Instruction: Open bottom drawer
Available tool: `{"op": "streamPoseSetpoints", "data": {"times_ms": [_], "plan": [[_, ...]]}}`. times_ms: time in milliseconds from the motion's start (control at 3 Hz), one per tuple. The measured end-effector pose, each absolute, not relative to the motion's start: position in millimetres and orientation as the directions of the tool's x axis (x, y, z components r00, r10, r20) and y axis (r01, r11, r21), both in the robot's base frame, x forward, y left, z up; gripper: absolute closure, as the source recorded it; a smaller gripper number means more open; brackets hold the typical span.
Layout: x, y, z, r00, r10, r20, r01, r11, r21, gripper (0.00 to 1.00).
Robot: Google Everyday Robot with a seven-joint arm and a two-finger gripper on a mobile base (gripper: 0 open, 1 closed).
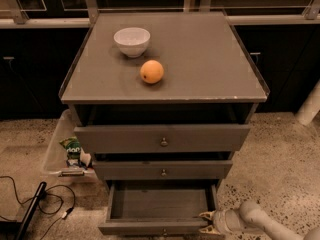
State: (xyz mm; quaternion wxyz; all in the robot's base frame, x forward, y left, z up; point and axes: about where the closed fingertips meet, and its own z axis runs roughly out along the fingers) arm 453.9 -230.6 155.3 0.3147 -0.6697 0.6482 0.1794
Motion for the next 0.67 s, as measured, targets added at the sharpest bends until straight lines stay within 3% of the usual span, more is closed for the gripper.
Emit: {"op": "streamPoseSetpoints", "data": {"times_ms": [333,667], "plan": [[453.9,-230.6,155.3,0.095,-0.755,-0.648,-0.981,0.039,-0.189,0.11],[453.9,-230.6,155.3,0.095,-0.755,-0.648,-0.981,0.039,-0.189,0.0]]}}
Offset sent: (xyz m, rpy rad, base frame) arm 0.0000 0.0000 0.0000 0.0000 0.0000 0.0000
